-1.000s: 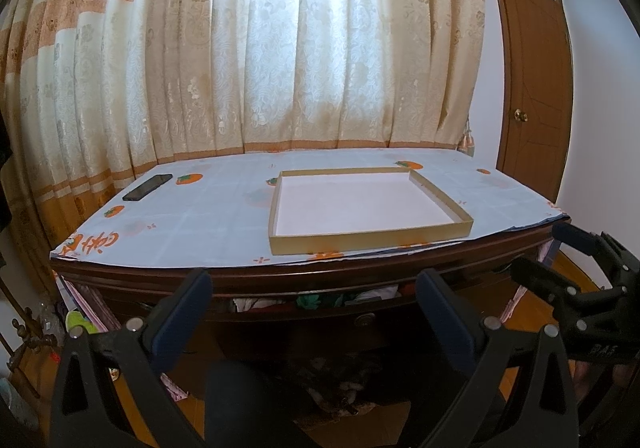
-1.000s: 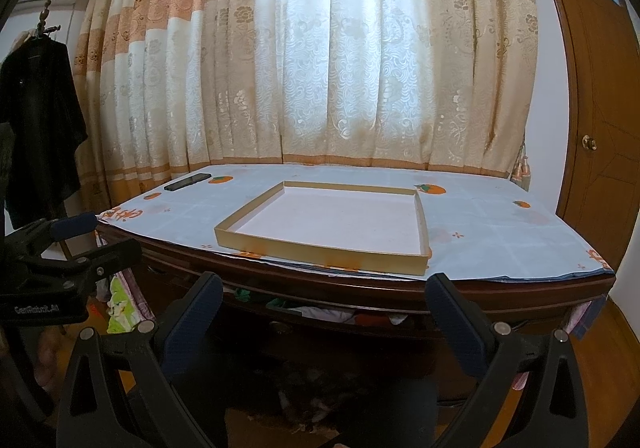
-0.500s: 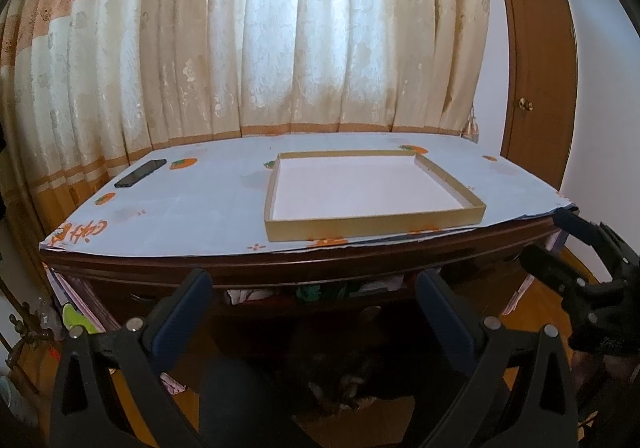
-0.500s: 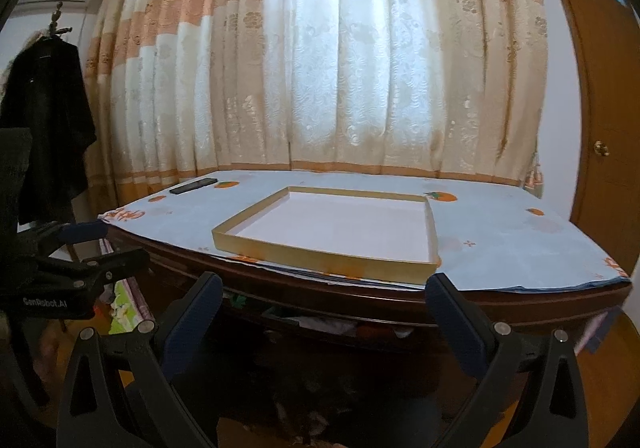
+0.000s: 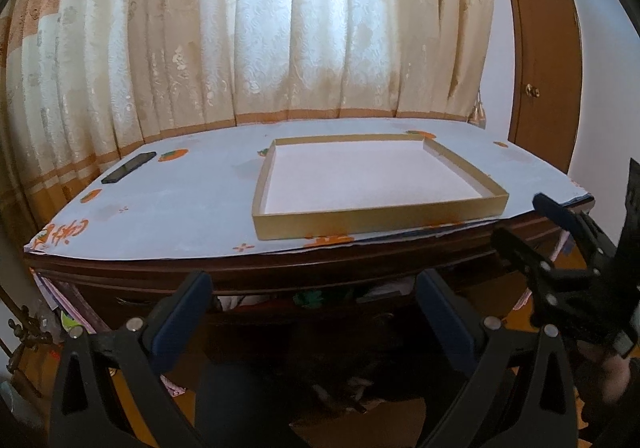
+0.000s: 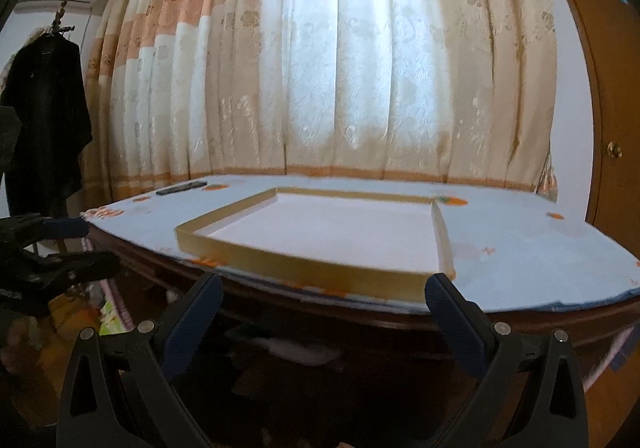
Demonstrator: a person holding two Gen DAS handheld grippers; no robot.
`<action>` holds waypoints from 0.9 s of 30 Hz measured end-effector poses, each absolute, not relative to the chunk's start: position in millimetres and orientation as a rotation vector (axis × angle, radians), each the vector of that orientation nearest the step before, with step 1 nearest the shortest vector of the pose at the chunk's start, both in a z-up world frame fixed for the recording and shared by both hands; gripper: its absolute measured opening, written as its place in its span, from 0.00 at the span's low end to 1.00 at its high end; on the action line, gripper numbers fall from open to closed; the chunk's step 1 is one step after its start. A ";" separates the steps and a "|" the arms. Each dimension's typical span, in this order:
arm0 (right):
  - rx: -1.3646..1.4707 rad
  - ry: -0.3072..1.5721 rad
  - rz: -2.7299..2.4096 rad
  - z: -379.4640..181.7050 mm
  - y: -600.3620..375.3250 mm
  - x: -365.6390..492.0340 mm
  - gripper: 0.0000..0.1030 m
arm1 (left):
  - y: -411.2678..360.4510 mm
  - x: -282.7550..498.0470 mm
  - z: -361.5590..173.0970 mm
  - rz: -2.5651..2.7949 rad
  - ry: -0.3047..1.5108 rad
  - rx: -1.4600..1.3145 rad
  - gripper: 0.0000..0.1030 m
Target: Take underwear out of drawer
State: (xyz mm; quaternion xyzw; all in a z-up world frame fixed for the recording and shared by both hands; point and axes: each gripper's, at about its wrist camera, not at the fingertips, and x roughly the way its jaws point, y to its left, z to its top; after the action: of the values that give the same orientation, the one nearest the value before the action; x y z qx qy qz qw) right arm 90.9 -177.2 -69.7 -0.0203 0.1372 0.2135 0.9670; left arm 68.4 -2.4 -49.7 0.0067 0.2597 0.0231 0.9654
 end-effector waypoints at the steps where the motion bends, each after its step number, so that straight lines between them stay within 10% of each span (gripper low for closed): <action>1: -0.047 0.263 0.428 -73.0 -175.8 94.4 0.99 | -2.9 70.9 -51.1 0.045 0.528 0.016 1.00; 27: -0.102 -0.020 0.362 -116.9 -146.4 121.9 0.99 | 5.9 98.7 -80.4 0.019 0.592 -0.037 1.00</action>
State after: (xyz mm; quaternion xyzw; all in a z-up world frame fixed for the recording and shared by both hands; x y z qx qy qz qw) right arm 121.9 -146.4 -116.9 -0.0505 -0.0101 0.1802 0.9823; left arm 98.7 5.9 -80.4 -0.0183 0.2916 0.0092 0.9563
